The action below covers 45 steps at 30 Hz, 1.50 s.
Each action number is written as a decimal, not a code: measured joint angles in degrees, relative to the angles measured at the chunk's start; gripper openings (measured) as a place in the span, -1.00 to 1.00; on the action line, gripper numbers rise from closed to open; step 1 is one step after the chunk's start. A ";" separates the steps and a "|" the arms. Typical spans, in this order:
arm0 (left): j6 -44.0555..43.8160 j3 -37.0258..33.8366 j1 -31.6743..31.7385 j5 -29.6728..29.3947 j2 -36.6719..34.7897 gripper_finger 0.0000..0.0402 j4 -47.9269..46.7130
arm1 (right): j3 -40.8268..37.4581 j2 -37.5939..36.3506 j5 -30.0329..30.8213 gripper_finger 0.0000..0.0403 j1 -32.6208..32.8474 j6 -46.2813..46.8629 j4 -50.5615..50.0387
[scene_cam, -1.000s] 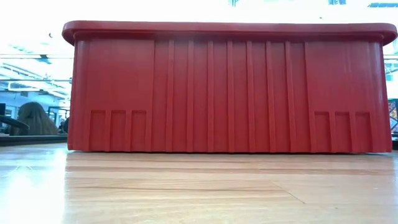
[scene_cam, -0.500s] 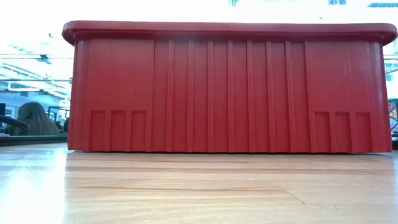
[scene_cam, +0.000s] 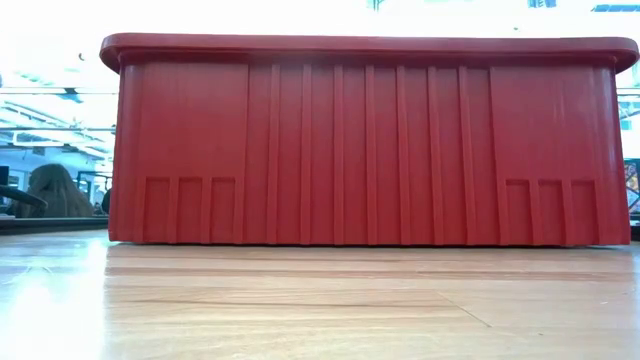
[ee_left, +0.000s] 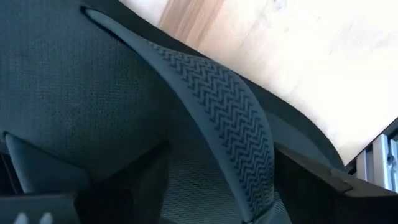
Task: Pick and place slides into bin
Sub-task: Stack the black slipper in the red bin
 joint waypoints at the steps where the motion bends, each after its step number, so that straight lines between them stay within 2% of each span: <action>1: 0.31 -0.19 0.01 0.12 -0.01 0.28 0.39 | 0.00 0.00 0.00 -1.00 0.00 0.00 -0.02; 3: 1.32 -0.73 0.02 0.50 -0.05 0.18 1.23 | 0.00 0.00 0.00 -1.00 0.00 0.00 -0.02; 5: 2.18 -0.82 0.02 0.51 -0.07 -0.01 1.58 | 0.00 0.00 0.00 -1.00 0.00 -0.06 -0.04; 11: 9.67 -0.78 0.13 -0.13 -0.04 -0.85 2.85 | -0.04 0.00 0.05 -1.00 0.00 -0.57 -0.84; 12: 10.95 -0.43 0.13 0.06 -0.03 -0.92 2.82 | -0.04 0.00 0.27 -1.00 -0.02 -0.65 -0.85; 18: 21.56 6.29 0.12 -1.41 -0.54 -0.98 2.11 | -0.04 0.00 3.05 -1.00 -0.04 -1.94 -0.87; 26: 31.64 24.48 1.01 -14.51 -2.27 -0.99 -6.69 | -0.04 0.00 3.17 -1.00 -0.04 -2.90 -0.85; 31: 42.00 36.20 1.39 -21.94 -3.42 -0.99 -8.23 | -0.04 0.00 3.21 -1.00 -0.13 -3.49 -0.80; 38: 57.64 51.80 8.68 -21.94 -3.45 -0.99 -11.37 | -0.04 -0.02 5.97 -1.00 -0.15 -1.91 0.07; 42: 68.55 56.93 16.42 -14.81 -3.45 -1.00 -12.66 | -0.04 -1.41 5.84 -1.00 -0.05 -2.44 -1.35; 45: 75.93 59.18 23.56 -12.03 -3.39 -1.00 -15.55 | -0.04 -4.21 5.94 -1.00 0.45 -5.19 -3.52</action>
